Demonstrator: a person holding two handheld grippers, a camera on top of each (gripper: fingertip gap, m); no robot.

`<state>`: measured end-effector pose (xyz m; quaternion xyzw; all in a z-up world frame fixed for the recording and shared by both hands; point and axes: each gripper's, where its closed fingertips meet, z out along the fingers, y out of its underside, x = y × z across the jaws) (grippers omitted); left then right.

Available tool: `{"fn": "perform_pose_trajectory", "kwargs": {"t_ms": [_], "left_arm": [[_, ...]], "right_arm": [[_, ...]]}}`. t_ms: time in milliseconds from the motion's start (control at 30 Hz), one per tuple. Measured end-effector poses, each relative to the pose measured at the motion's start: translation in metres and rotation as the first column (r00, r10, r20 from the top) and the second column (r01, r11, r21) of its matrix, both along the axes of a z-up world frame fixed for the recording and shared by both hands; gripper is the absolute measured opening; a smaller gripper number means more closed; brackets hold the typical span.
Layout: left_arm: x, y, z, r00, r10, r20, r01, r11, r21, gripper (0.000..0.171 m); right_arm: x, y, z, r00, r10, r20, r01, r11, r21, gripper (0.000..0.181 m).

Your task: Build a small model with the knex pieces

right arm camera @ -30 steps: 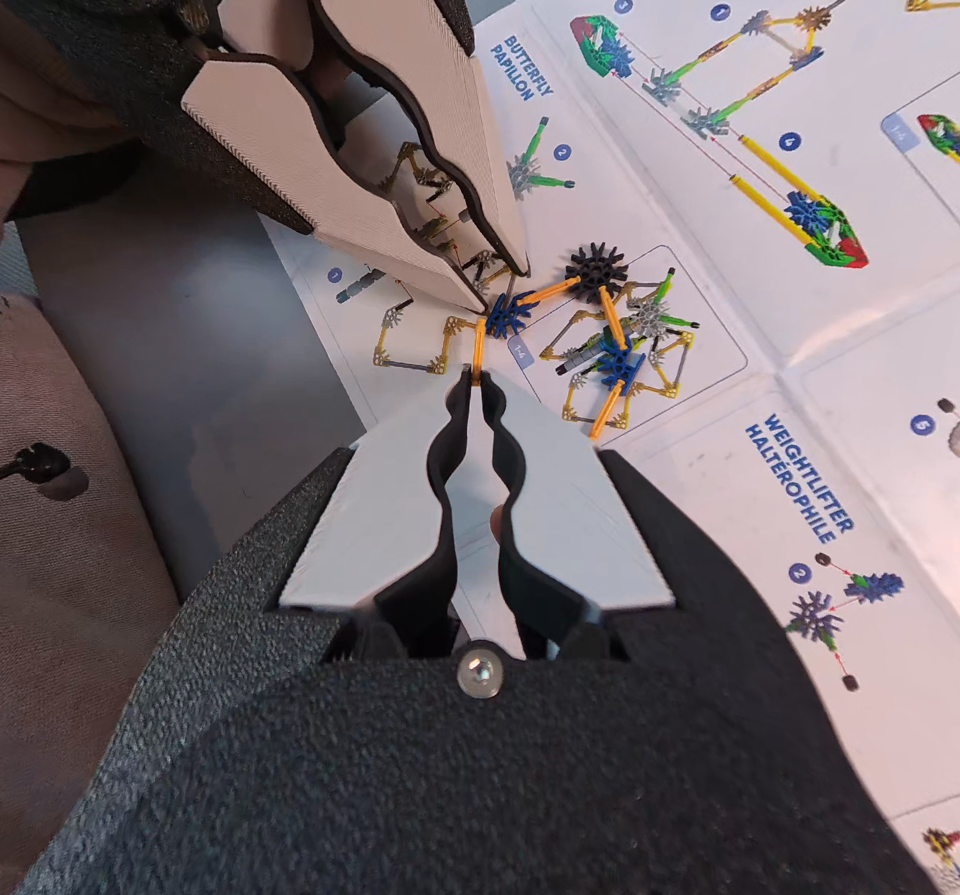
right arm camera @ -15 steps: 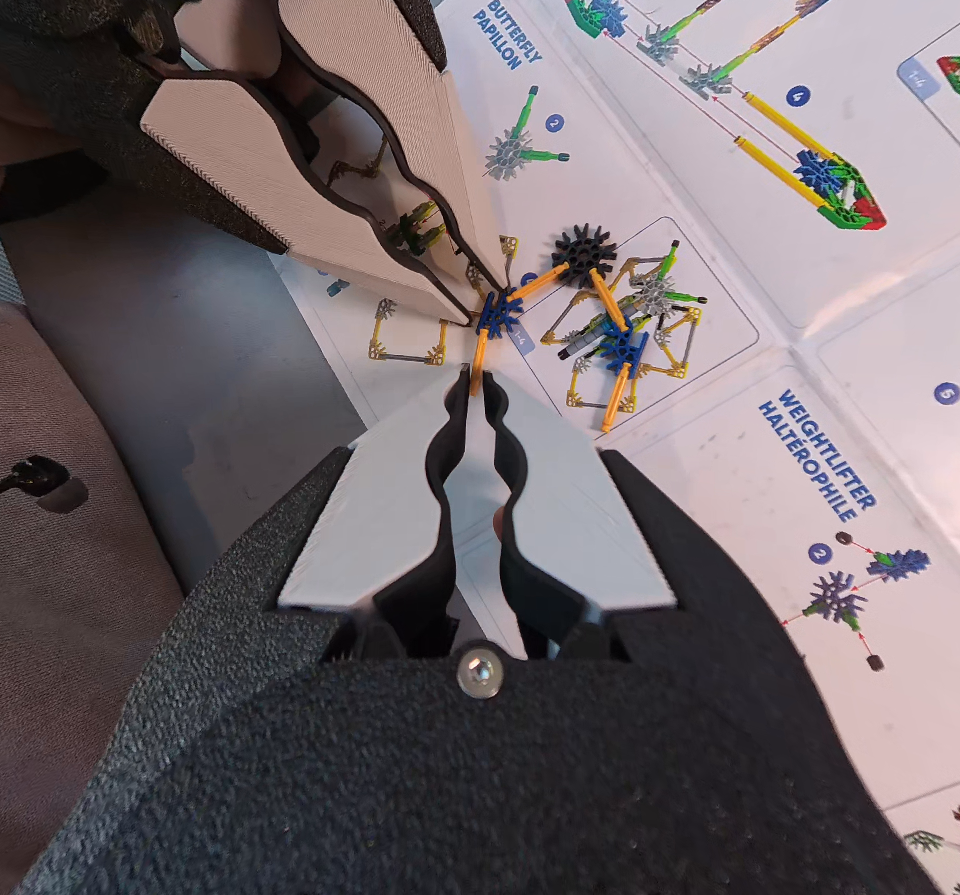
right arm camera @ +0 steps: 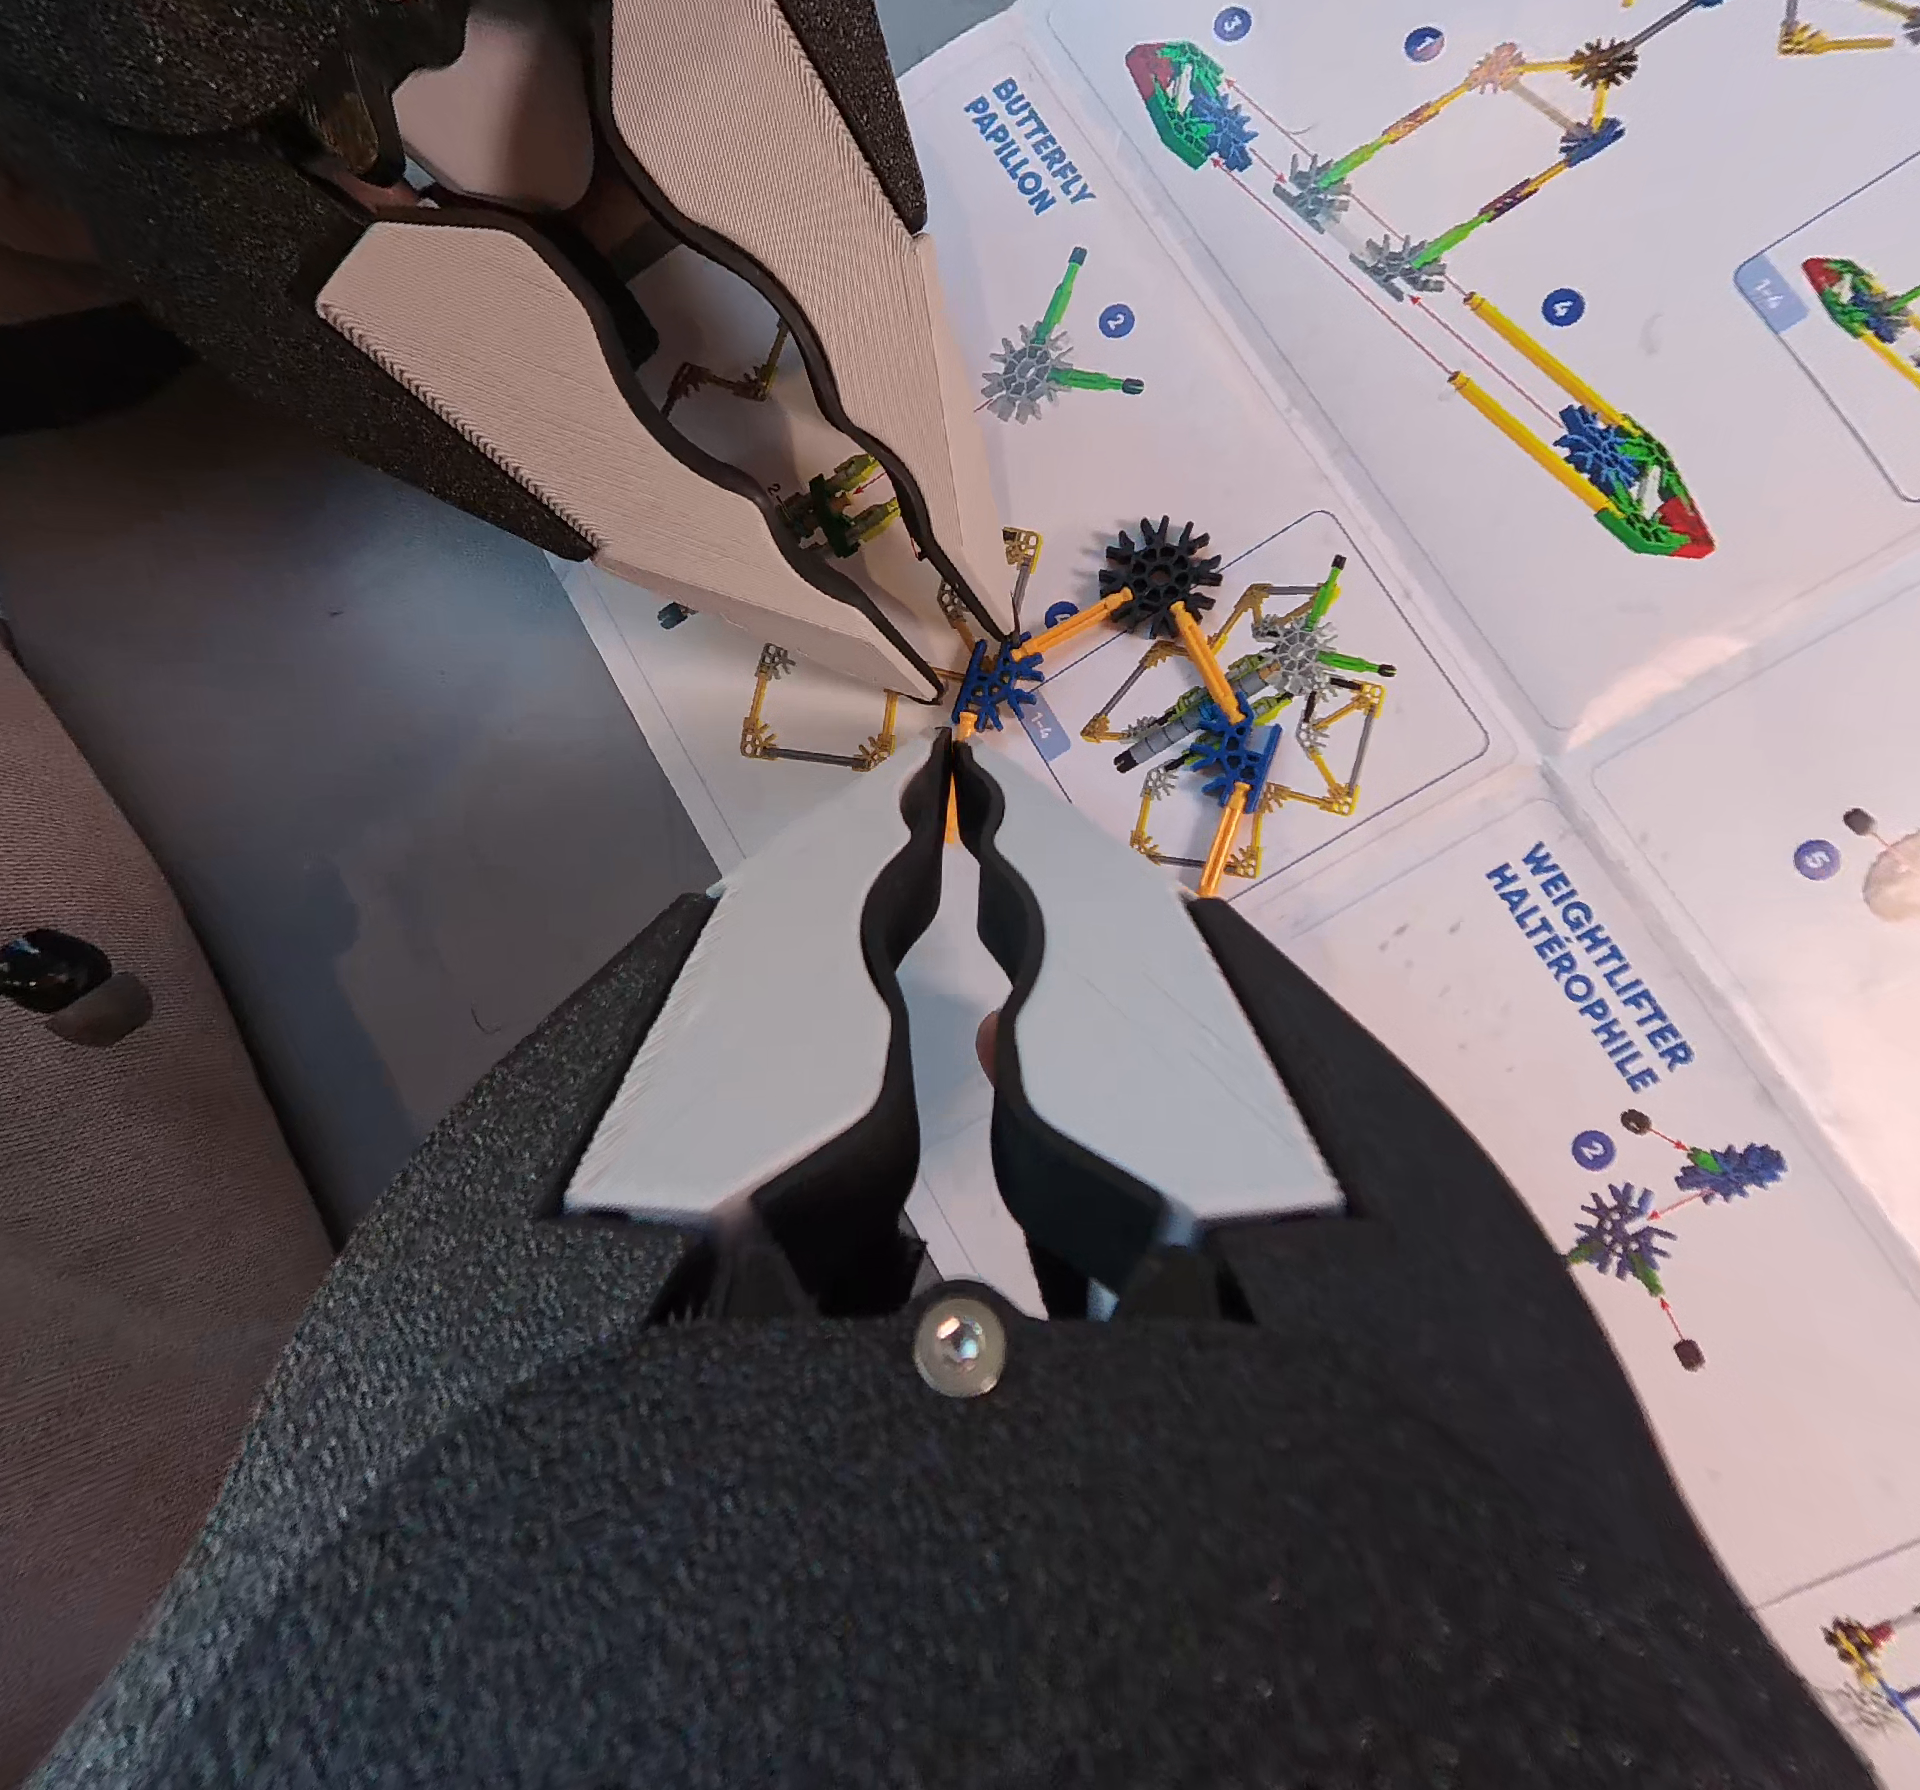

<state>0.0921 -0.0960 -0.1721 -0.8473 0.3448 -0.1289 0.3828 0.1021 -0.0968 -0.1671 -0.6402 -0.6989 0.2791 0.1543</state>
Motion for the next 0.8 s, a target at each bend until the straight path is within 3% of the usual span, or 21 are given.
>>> {"fn": "perform_pose_trajectory", "kwargs": {"t_ms": [800], "left_arm": [[0.0002,-0.0012,0.0004,1.000,0.001,-0.008,-0.001,1.000,-0.009,0.013]], "right_arm": [[-0.0018,-0.0008,0.0020,1.000,-0.020,-0.023,0.021,0.999,0.032,0.000]]}}
